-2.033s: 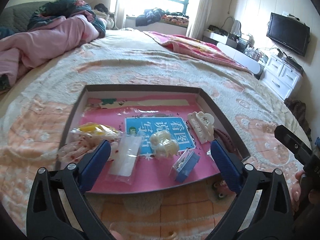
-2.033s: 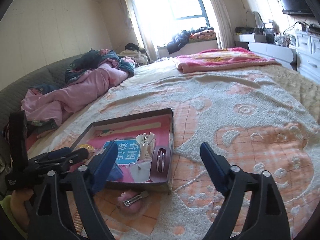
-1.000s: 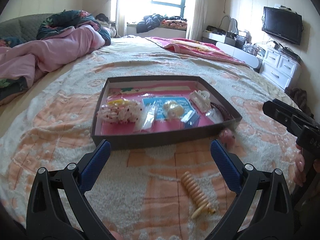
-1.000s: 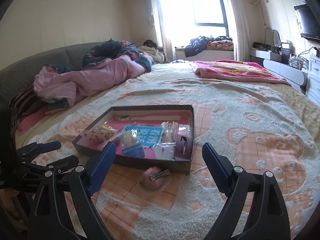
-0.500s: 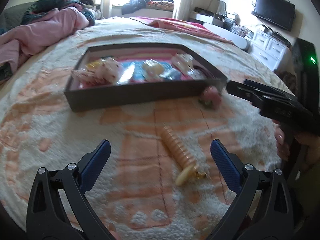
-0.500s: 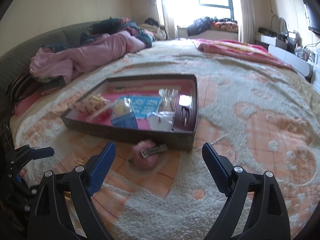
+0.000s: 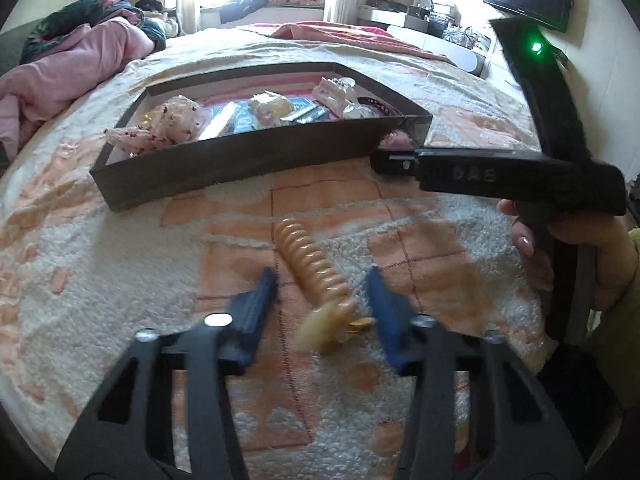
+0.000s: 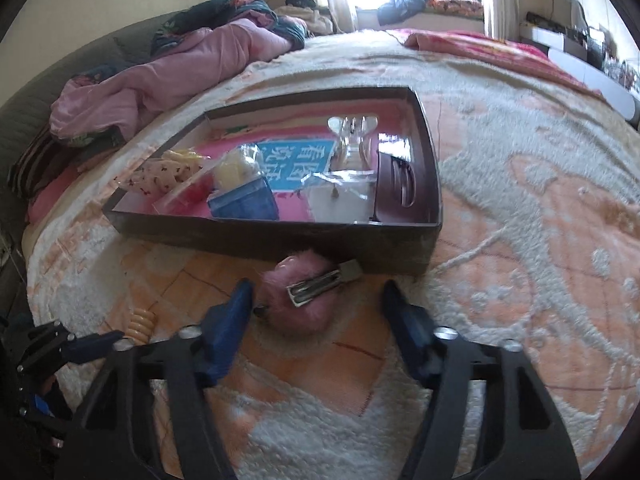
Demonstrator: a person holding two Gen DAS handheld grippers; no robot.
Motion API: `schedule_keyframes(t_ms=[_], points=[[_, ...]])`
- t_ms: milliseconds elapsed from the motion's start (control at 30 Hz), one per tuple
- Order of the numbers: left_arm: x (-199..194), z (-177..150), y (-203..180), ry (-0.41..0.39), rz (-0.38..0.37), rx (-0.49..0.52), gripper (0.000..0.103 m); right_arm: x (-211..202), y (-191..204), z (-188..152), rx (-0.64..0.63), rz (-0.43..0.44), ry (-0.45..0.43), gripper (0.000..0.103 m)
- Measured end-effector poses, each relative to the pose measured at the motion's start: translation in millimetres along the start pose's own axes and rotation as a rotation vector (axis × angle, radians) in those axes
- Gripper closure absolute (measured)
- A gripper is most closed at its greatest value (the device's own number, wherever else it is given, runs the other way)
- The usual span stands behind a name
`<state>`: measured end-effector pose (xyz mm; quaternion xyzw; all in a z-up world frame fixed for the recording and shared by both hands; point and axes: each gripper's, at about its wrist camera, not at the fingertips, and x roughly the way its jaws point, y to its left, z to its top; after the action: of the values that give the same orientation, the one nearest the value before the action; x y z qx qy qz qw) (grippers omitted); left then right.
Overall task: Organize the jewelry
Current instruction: 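Grasp the pink fluffy clip with the right tool while the left grasps the beaded tie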
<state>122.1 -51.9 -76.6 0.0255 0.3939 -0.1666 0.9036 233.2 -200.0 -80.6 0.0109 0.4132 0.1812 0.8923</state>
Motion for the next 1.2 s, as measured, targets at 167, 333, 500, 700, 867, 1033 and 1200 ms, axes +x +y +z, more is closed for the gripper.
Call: schedule_keyframes(t_ms=[167, 333, 500, 700, 867, 1033, 1200], points=[[-4.2, 2.3, -1.0, -0.008, -0.009, 0.009, 0.08, -3.5, -0.4, -3.2, 0.007, -0.007, -0.006, 0.072], [-15.4, 6.2, 0.6, -0.037, -0.03, 0.005, 0.08, -14.7, -1.5, -7.4, 0.011, 0.021, -0.023, 0.074], [-24.8, 13.7, 7.9, -0.073, -0.03, -0.019, 0.08, -35.8, 13.1, -8.2, -0.035, 0.059, -0.069, 0.074], [-36.4, 25.0, 26.5, -0.119, -0.007, -0.062, 0.08, -55.0, 27.5, -1.2, -0.087, 0.083, -0.129, 0.074], [-43.7, 38.4, 43.1, -0.16, 0.018, -0.096, 0.08, -57.6, 32.1, 2.8, -0.11, 0.082, -0.148, 0.074], [-46.7, 53.9, 54.8, -0.195, 0.04, -0.111, 0.103, -54.4, 32.3, 3.8, -0.11, 0.079, -0.142, 0.074], [-42.1, 74.4, 68.6, -0.215, 0.041, -0.135, 0.103, -51.9, 31.8, 4.5, -0.106, 0.077, -0.143, 0.074]])
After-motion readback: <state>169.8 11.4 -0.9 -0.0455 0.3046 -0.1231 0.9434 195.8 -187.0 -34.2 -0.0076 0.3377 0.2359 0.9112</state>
